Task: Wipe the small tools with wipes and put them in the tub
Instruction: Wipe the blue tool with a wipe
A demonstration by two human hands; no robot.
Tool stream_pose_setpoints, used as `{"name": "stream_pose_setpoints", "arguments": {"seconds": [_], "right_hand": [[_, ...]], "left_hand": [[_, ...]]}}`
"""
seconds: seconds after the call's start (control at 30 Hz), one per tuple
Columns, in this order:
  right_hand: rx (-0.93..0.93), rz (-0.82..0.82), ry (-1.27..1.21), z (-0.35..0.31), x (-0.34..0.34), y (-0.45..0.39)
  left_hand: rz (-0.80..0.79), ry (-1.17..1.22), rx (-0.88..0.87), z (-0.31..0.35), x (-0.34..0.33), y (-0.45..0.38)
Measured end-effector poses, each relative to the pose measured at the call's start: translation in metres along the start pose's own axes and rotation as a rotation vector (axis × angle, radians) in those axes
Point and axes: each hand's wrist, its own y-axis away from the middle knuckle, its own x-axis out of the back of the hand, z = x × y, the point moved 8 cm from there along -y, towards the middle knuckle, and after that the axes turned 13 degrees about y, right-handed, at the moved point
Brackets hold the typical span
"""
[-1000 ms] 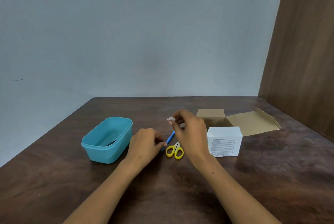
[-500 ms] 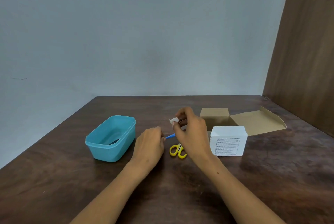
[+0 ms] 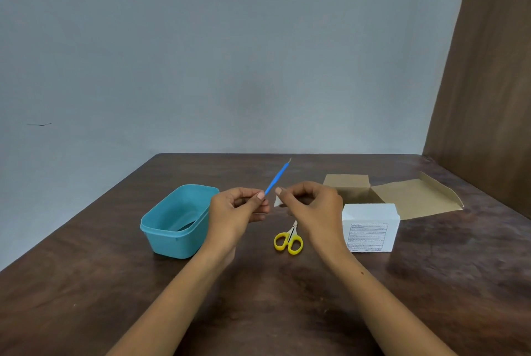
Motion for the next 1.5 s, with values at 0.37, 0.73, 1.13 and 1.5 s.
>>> {"name": "stream_pose_setpoints", "arguments": {"seconds": [0.37, 0.73, 1.13, 1.5], "right_hand": [[-0.13, -0.067, -0.178, 0.012, -0.005, -0.001], [-0.24, -0.265, -0.638, 0.008, -0.02, 0.003], [-0.281, -0.347, -0.653, 0.003, -0.024, 0.008], [-0.197, -0.405, -0.376, 0.002, -0.028, 0.011]], "left_hand": [[-0.068, 0.153, 0.079, 0.0, -0.005, 0.005], [-0.049, 0.144, 0.017, 0.008, -0.004, 0.006], [-0.207, 0.181, 0.277, -0.004, -0.013, 0.009], [-0.129, -0.109, -0.042, 0.009, -0.008, 0.004]]}}
